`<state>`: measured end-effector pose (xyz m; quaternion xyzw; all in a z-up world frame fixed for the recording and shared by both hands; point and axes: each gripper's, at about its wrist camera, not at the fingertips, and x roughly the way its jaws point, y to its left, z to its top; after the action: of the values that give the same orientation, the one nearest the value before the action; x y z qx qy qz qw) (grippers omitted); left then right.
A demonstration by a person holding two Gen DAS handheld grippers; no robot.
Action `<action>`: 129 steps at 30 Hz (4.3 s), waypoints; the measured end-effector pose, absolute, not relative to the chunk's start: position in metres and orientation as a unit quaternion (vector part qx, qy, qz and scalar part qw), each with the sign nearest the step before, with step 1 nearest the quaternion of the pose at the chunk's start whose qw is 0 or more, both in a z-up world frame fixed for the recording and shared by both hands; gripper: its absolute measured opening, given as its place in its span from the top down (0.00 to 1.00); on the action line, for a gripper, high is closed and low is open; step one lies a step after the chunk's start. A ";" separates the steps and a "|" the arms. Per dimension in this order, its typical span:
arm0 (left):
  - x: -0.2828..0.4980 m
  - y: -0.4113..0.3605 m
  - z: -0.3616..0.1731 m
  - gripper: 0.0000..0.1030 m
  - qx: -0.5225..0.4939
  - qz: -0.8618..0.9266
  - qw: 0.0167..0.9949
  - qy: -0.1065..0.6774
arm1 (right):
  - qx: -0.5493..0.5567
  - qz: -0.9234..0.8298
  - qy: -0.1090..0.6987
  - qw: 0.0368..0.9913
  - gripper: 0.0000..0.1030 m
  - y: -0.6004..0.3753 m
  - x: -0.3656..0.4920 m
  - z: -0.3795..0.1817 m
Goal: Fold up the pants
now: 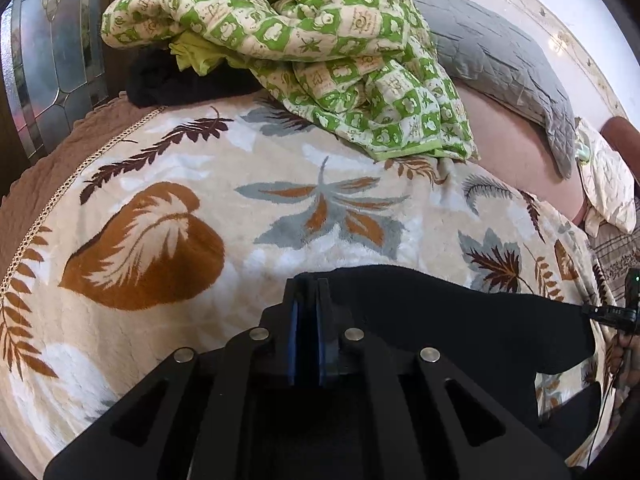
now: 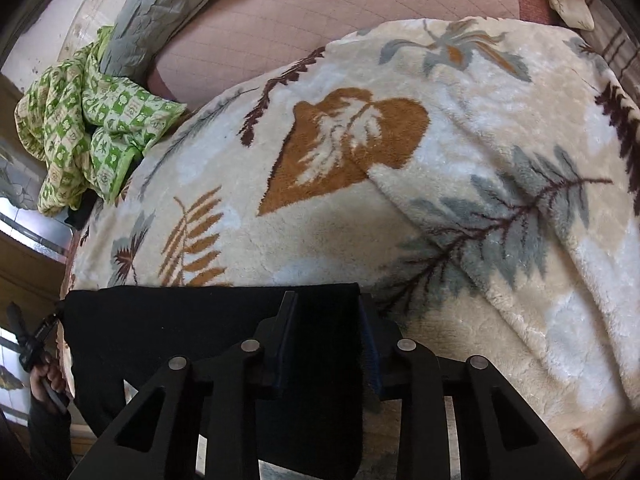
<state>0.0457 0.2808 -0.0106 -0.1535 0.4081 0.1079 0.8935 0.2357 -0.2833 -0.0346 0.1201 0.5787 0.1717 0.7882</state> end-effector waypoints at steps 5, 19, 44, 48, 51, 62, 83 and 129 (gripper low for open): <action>0.049 0.277 -0.010 0.97 -0.139 0.110 0.891 0.418 | 0.097 0.170 0.574 0.795 0.94 -0.282 0.234 -0.031; 0.040 0.251 0.010 0.97 -0.048 0.146 0.903 0.401 | 0.031 0.187 0.515 0.836 0.95 -0.281 0.211 0.020; -0.076 0.235 0.005 0.97 -0.043 0.081 0.930 0.356 | -0.006 0.239 0.472 0.849 0.99 -0.307 0.073 0.045; -0.096 0.231 0.002 0.97 -0.042 0.076 0.936 0.341 | -0.008 0.235 0.469 0.851 0.99 -0.317 0.053 0.040; -0.111 0.225 0.001 0.97 -0.025 0.074 0.941 0.329 | -0.013 0.230 0.471 0.851 0.99 -0.327 0.039 0.036; -0.194 0.254 -0.018 0.71 -0.116 0.098 0.935 0.320 | -0.018 0.215 0.471 0.855 0.98 -0.348 -0.038 0.006; -0.153 0.295 -0.062 0.48 -0.660 0.033 0.681 0.315 | 0.101 0.226 0.403 0.881 0.68 -0.344 -0.076 0.038; -0.145 0.287 -0.051 0.97 -0.359 0.097 0.841 0.394 | 0.363 0.153 0.496 0.774 0.97 -0.399 -0.031 -0.037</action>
<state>-0.1454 0.2874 -0.0514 -0.3587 0.3939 0.0971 0.8407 -0.0312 -0.3993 -0.0375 0.3627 0.4964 0.1530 0.7737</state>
